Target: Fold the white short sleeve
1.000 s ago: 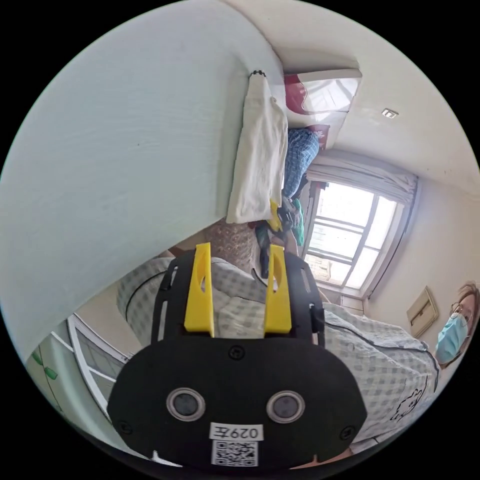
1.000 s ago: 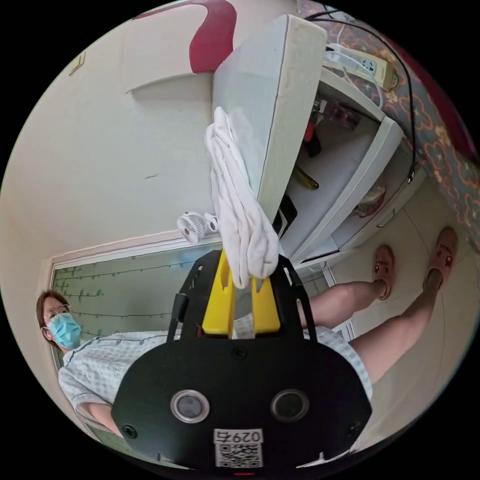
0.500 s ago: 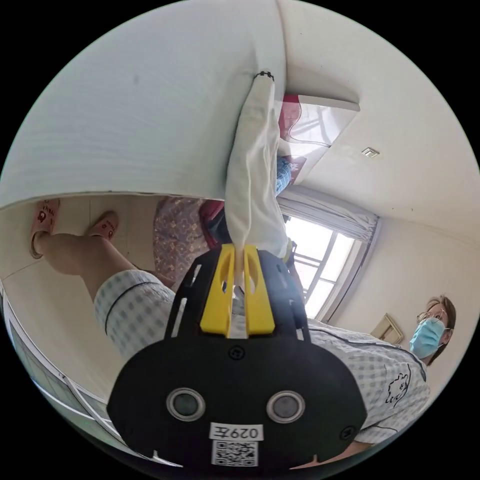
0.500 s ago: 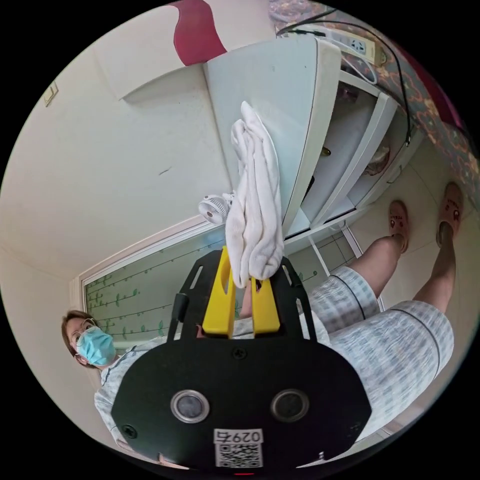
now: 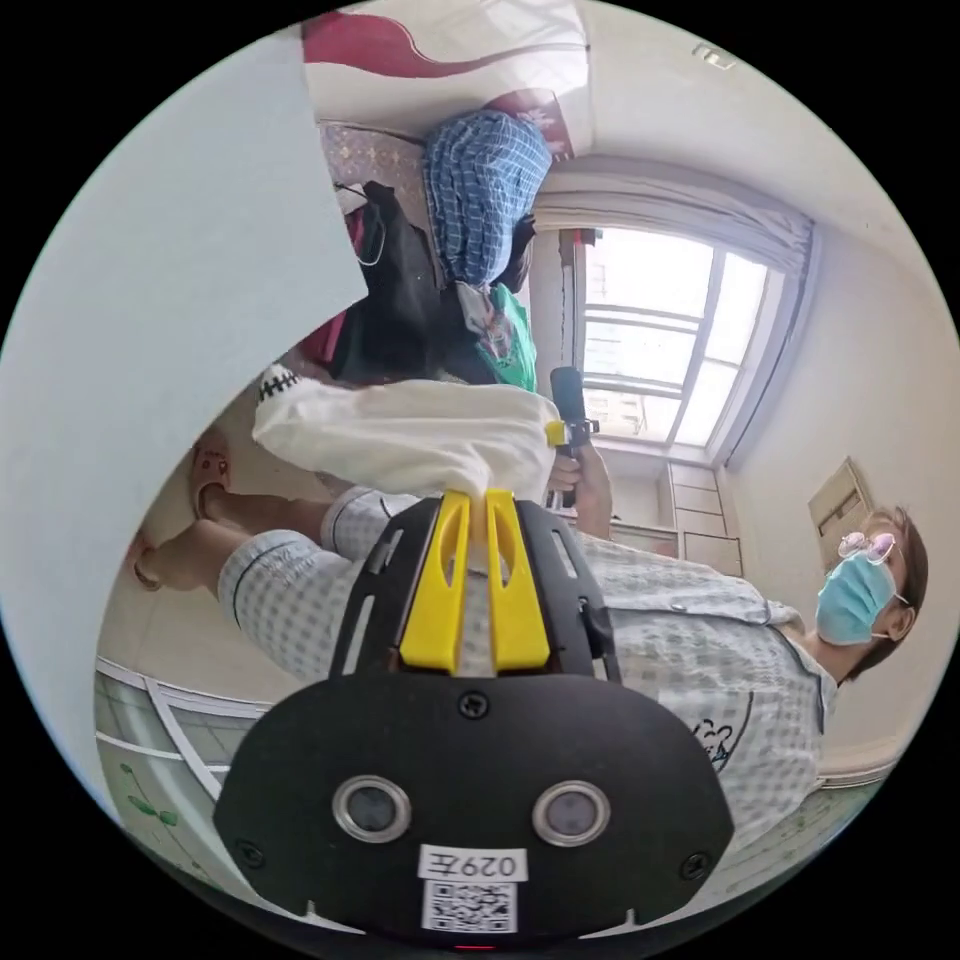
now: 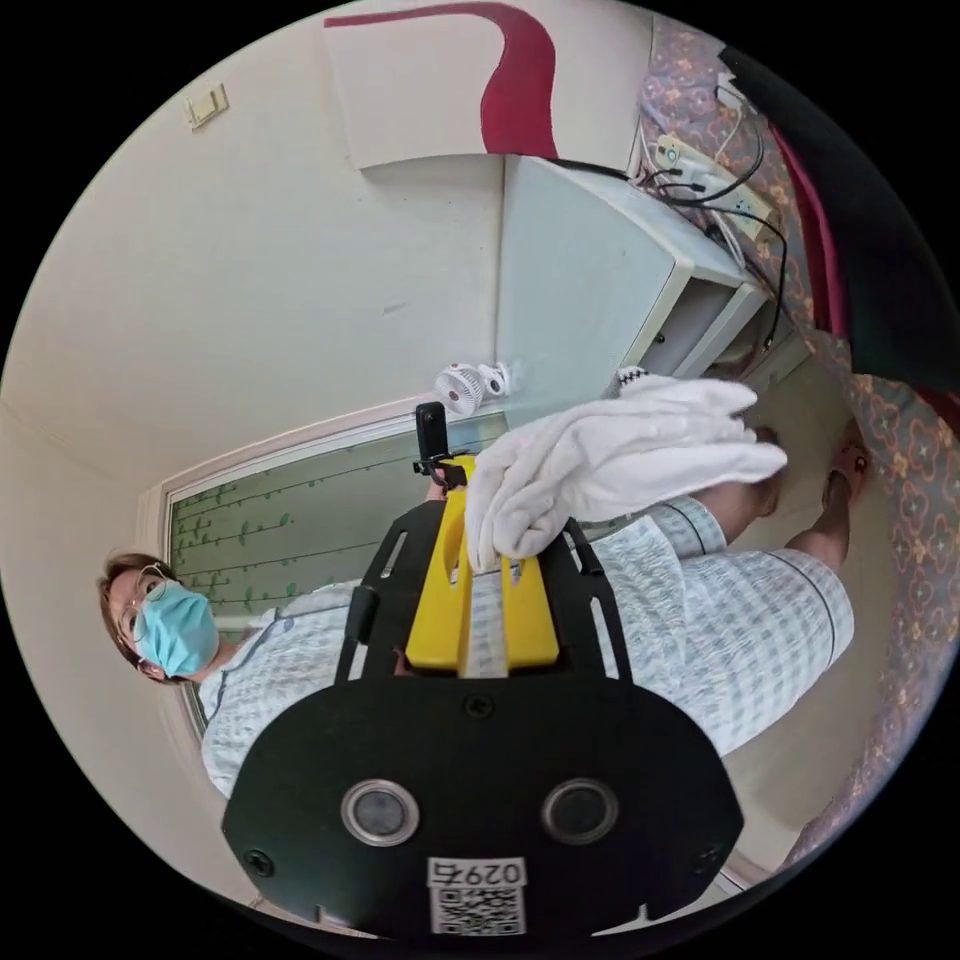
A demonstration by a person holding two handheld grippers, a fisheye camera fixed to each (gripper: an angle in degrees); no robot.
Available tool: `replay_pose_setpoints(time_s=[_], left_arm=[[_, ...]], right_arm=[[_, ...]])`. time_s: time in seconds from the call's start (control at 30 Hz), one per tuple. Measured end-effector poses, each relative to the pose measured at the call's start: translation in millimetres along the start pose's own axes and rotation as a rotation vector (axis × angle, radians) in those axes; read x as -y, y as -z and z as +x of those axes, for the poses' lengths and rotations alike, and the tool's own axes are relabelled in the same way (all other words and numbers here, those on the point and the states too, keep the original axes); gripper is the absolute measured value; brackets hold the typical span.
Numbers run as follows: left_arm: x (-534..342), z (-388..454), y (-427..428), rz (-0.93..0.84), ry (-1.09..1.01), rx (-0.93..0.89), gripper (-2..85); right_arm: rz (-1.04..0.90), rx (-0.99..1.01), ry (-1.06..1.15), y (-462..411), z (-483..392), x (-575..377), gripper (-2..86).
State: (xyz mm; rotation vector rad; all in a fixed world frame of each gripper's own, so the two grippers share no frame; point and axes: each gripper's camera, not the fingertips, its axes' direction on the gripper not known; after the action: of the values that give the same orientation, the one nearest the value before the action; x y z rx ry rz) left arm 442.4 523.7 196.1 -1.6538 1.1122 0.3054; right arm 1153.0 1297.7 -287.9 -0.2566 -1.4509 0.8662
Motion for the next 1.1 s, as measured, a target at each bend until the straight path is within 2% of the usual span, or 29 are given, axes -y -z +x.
replay_pose_setpoints(time_s=[0.07,0.2,0.27,0.33,0.43,0.5,0.57,0.67,0.7,0.77,0.8,0.87,1.0,1.07,1.1], left_arm=[[72,47,-26,-0.091,-0.113,0.042,-0.2],[172,152,-67,-0.140,-0.353,0.000,-0.2],[220,239,-103,-0.157,-0.552,0.026,-0.3],[245,292,-136,-0.171,-0.679,0.082,-0.3],[282,327,-207,-0.238,-0.717,0.170,-0.3],[301,317,-247,-0.333,-0.654,0.244,-0.5],[302,283,-267,-0.335,-0.545,0.319,-0.8],[283,223,-262,-0.411,-0.495,0.254,-0.9],[277,208,-257,-0.423,-0.476,0.253,-0.9],[245,143,-220,-0.421,-0.354,0.302,-1.0],[235,127,-208,-0.411,-0.315,0.316,-1.0],[188,67,-158,-0.334,-0.155,0.310,-1.0],[103,-1,-92,-0.149,0.067,0.219,-1.0],[51,-27,-66,-0.026,0.181,0.219,-1.0],[40,-32,-62,0.000,0.200,0.211,-1.0]], right_arm=[[0.079,-0.035,0.070,59,-37,-7,-0.3],[0.293,-0.171,0.259,164,-126,-40,-0.4],[0.450,-0.319,0.393,224,-190,-77,-0.3],[0.556,-0.469,0.457,258,-226,-106,-0.3],[0.729,-0.613,0.372,309,-234,-139,0.0],[0.829,-0.627,0.238,342,-207,-150,0.3],[0.979,-0.531,-0.031,389,-138,-165,0.7],[0.924,-0.291,-0.267,414,-49,-179,1.3],[0.931,-0.245,-0.267,413,-40,-185,1.4],[1.097,-0.145,-0.161,405,-34,-215,1.9],[1.134,-0.152,-0.140,403,-37,-222,2.0],[1.221,-0.289,-0.109,396,-64,-231,4.1],[1.040,-0.581,-0.005,373,-126,-175,8.0],[0.774,-0.740,0.133,336,-162,-100,8.1],[0.683,-0.755,0.153,324,-167,-77,8.1]])
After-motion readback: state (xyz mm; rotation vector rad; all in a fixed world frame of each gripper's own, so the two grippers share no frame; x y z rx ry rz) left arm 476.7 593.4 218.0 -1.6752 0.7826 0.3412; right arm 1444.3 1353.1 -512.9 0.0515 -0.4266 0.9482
